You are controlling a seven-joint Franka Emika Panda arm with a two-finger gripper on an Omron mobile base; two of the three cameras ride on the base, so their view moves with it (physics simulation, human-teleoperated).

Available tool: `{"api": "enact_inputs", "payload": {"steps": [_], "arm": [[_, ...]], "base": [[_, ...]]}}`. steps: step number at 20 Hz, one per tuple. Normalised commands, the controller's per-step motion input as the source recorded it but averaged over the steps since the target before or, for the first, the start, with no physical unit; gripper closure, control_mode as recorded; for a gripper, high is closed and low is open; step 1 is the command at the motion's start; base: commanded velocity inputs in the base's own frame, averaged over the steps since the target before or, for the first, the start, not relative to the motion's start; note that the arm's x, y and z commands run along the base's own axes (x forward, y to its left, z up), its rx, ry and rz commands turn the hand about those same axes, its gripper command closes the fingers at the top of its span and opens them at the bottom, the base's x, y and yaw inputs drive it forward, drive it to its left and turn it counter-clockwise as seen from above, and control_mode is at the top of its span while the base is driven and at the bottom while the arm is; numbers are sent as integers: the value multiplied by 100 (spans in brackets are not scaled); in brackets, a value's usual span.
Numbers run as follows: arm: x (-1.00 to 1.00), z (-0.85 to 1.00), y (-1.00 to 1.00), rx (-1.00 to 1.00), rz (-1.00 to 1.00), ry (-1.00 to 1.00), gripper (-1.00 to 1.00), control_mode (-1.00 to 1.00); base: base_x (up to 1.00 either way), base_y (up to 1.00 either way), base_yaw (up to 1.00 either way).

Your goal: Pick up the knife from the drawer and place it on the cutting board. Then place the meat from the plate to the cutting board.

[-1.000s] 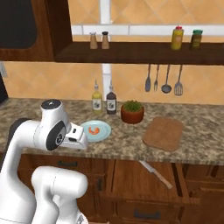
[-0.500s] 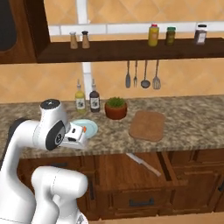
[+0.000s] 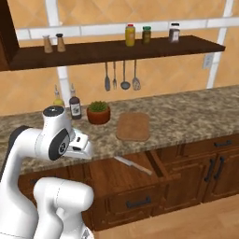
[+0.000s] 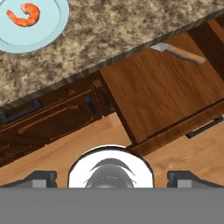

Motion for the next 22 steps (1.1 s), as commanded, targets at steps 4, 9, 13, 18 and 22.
{"api": "enact_inputs", "payload": {"steps": [4,9,13,18,22], "arm": [[0,0,0,0,0,0,-100,100],[0,0,0,0,0,0,-100,100],[0,0,0,0,0,0,-100,100],[0,0,0,0,0,0,-100,100],[17,-1,5,0,-10,0,-100,-100]], "base": [[-6,26,-37],[-7,46,-30],[-8,52,-28],[-1,35,-28],[0,18,-15]]}}
